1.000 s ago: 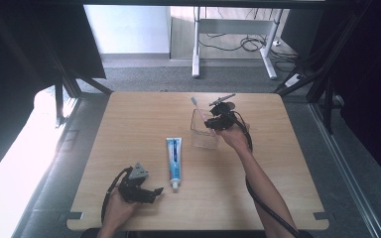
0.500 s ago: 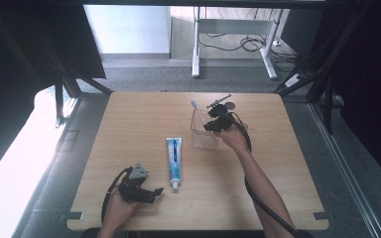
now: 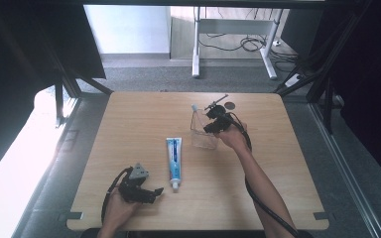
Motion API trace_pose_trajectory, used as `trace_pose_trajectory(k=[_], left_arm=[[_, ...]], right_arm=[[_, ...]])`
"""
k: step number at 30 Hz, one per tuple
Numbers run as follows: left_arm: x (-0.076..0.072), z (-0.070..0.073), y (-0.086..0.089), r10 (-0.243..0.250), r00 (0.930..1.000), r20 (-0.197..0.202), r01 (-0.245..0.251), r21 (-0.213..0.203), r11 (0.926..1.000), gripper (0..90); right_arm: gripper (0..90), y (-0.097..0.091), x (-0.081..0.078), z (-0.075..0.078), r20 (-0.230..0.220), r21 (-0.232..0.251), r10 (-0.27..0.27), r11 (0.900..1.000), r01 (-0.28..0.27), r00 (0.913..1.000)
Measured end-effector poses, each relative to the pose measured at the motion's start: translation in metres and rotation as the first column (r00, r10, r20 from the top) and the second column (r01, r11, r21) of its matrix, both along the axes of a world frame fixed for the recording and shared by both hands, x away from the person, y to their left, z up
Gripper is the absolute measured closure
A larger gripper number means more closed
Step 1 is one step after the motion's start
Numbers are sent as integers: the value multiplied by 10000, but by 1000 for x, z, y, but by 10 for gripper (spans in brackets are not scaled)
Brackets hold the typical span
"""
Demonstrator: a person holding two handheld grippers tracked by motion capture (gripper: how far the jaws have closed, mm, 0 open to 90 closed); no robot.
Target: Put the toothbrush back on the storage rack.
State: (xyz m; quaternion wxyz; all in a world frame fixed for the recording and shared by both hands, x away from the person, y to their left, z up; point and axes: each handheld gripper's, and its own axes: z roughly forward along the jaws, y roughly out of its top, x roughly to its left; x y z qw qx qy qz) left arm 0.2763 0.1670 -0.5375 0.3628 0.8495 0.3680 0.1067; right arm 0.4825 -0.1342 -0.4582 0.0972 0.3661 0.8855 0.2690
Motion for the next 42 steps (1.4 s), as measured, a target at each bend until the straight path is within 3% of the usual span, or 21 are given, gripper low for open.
trace_pose_trajectory(k=[6,15,25,42], left_arm=[[0,0,0,-5,10000,-8,5,-36,10000,129],[0,0,-1,-14,10000,9,14,-58,10000,130],[0,1,-1,-13,10000,-8,13,-118,9999,130],[0,1,-2,48,10000,-53,-49,-262,9996,130]], right_arm=[[724,-2,-2,3,195,170,-18,9999,15,9998],[553,-5,-11,11,672,441,72,9990,-101,9977],[446,-10,-23,21,1139,715,317,9966,-400,9930],[293,-22,-47,34,1472,1329,757,9865,-955,9862]])
